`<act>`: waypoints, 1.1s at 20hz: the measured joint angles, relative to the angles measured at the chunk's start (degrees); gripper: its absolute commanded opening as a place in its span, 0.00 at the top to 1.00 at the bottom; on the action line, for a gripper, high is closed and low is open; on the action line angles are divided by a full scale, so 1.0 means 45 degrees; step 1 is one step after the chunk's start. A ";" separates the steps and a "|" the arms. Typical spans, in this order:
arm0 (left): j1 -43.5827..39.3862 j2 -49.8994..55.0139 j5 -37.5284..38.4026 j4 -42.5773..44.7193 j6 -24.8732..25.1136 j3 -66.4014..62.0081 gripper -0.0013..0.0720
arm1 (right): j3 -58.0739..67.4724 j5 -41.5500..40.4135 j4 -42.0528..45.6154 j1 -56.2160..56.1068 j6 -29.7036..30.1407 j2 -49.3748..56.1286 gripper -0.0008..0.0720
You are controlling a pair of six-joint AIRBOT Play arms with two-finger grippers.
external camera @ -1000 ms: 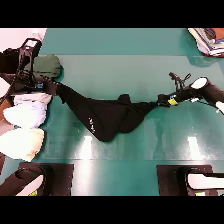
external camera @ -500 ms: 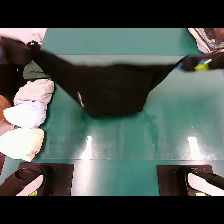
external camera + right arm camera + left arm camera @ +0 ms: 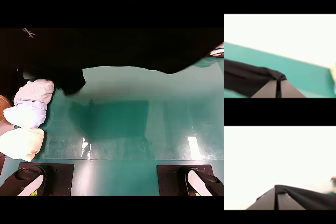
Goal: Fold the shirts.
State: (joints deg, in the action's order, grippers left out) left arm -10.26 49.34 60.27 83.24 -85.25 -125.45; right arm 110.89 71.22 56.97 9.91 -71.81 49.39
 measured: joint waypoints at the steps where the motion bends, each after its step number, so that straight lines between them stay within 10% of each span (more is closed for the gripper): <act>1: 0.0000 -0.0034 -0.0170 -0.0287 0.0000 -0.0141 0.95 | 0.0427 0.0253 0.0005 0.0539 -0.0078 -0.0044 0.97; 12: 0.0000 0.2225 0.0034 0.0646 0.0340 0.5221 0.95 | -0.1729 0.3215 0.1234 0.0423 -0.1700 0.2812 0.97; 20: 0.0316 0.8029 -0.0738 0.1049 0.0253 0.6878 0.93 | -0.4784 0.0646 0.2234 -0.2069 -0.1914 0.7276 0.97; 22: 0.0491 0.8913 -0.1069 0.1064 0.0243 0.6946 0.47 | -0.4969 -0.0253 0.2273 -0.2297 -0.1923 0.8014 0.97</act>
State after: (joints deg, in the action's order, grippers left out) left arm -8.05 89.45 55.46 88.03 -84.16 -94.19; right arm 88.53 70.08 67.20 -0.43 -80.47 85.45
